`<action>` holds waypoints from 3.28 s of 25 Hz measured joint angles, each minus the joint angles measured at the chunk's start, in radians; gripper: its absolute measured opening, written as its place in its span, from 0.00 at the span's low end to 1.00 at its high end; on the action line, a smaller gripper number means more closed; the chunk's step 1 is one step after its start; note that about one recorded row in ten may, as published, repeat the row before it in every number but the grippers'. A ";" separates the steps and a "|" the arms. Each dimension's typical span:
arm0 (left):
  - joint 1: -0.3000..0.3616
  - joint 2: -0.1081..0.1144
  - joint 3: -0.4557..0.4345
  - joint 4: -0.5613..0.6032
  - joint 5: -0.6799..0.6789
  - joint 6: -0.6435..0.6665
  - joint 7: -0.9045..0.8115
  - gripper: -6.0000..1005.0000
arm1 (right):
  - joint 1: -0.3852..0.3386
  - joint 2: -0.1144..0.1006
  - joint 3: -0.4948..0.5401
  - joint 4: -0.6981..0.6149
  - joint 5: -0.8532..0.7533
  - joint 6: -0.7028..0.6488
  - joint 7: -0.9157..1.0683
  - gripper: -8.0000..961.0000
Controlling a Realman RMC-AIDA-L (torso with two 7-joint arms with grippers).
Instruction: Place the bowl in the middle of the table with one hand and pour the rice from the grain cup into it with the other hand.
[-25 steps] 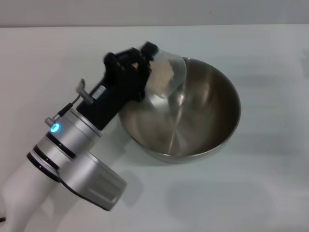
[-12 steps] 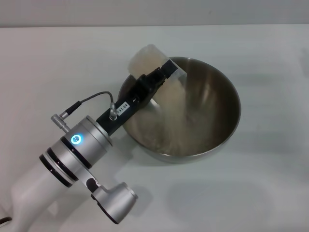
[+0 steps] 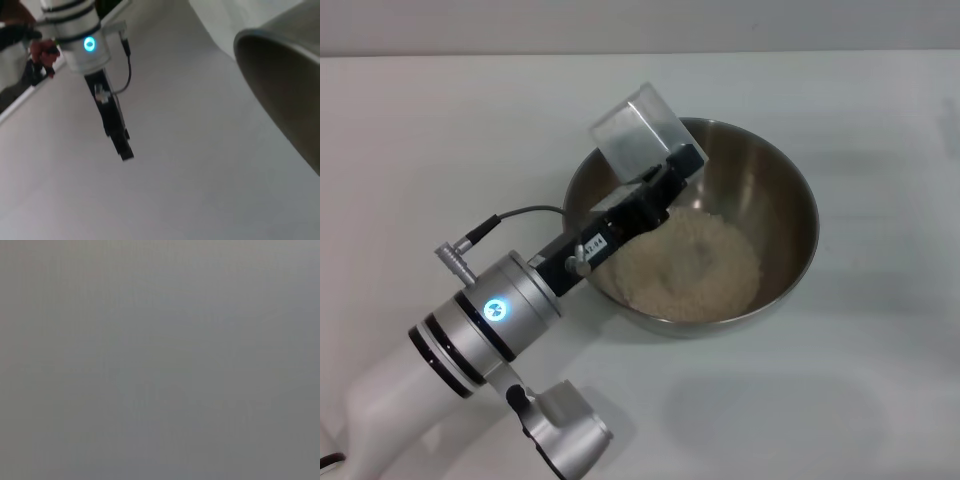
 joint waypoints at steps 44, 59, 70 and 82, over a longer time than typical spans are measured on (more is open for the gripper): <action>0.033 0.000 -0.194 -0.033 -0.414 -0.124 -1.351 0.07 | 0.000 0.007 0.000 -0.003 0.002 0.000 0.000 0.60; 0.003 0.000 -0.253 0.099 -0.508 -0.367 -1.938 0.07 | -0.010 0.009 0.000 -0.009 0.000 -0.003 0.008 0.60; 0.006 0.000 -0.244 0.100 -0.509 -0.414 -1.943 0.08 | -0.011 0.009 -0.001 -0.009 0.000 -0.003 0.008 0.60; 0.044 0.001 -0.243 0.091 -0.501 -0.403 -1.987 0.30 | -0.010 0.009 -0.001 -0.009 0.000 -0.003 0.008 0.60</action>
